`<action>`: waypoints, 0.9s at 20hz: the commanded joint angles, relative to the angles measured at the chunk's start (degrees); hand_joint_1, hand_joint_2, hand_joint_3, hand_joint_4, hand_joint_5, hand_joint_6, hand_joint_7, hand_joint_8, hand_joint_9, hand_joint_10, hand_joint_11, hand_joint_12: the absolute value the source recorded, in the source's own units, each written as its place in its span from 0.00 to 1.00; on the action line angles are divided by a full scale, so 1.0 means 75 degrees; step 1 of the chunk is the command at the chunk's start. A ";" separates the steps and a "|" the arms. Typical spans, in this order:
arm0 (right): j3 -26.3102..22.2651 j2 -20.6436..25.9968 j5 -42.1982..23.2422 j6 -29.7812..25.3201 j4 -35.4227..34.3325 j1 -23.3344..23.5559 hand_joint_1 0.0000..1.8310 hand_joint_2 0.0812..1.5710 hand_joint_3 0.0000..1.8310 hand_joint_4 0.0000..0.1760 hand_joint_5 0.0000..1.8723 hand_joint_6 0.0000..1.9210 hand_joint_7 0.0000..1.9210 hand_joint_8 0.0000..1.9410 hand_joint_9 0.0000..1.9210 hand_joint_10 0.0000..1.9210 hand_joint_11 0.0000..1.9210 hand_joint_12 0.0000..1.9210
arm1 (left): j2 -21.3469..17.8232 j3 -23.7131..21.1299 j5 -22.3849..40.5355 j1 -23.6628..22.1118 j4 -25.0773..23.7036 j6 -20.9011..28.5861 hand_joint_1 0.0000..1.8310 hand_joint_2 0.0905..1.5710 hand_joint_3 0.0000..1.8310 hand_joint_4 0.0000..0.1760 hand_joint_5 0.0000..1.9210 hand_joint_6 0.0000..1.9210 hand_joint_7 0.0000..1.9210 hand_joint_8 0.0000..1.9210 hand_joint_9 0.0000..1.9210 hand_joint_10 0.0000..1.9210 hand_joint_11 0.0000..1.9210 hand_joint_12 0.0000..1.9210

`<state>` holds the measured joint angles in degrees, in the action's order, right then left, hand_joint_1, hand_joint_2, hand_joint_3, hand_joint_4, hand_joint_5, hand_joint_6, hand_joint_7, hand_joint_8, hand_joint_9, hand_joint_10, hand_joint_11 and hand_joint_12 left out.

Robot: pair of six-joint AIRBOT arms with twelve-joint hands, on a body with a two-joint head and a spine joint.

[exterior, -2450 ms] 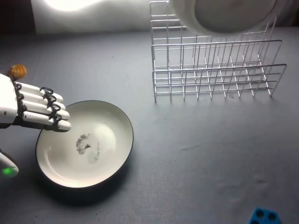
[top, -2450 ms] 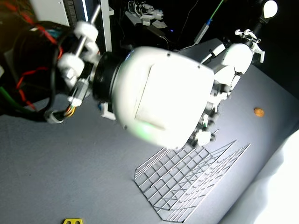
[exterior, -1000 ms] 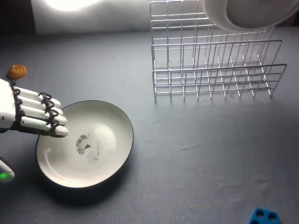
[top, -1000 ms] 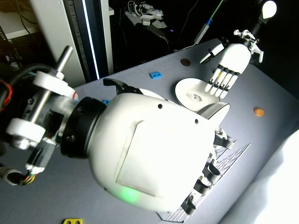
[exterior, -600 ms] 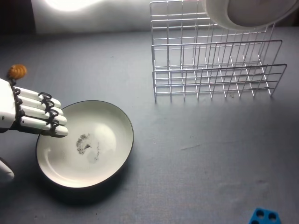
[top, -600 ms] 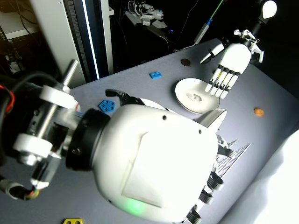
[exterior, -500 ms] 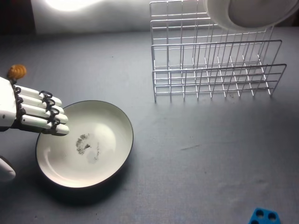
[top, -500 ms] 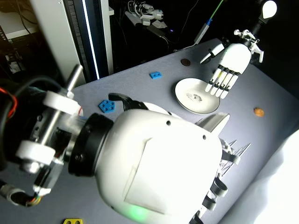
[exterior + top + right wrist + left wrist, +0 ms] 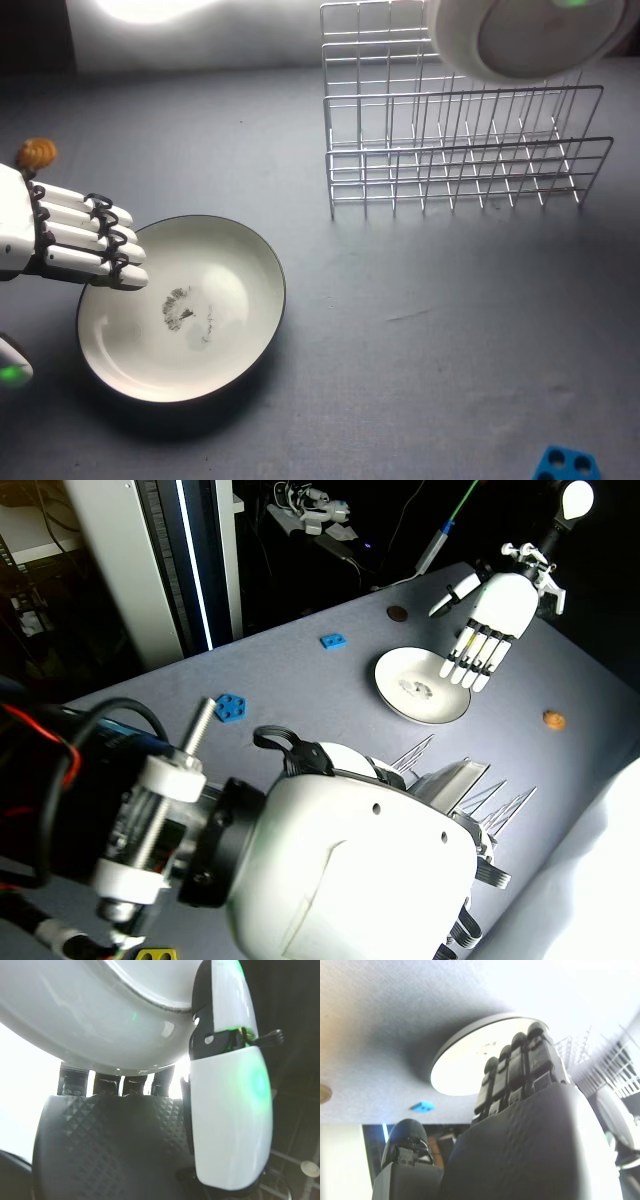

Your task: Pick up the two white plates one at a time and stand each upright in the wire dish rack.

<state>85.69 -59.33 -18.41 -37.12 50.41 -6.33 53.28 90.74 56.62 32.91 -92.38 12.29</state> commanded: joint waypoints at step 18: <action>0.1090 -0.0981 -0.0545 -0.0473 -0.0453 -0.0179 0.68 0.66 0.00 0.17 0.57 0.46 0.60 0.34 0.64 0.00 0.43 0.47 | -0.0045 0.0028 0.0231 -0.0106 0.0390 0.0015 0.00 0.71 0.00 0.00 0.00 0.00 0.00 0.00 0.00 0.00 0.00 0.00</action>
<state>93.49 -67.31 -18.00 -39.51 50.04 -8.16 53.30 90.74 56.64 32.56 -92.60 12.29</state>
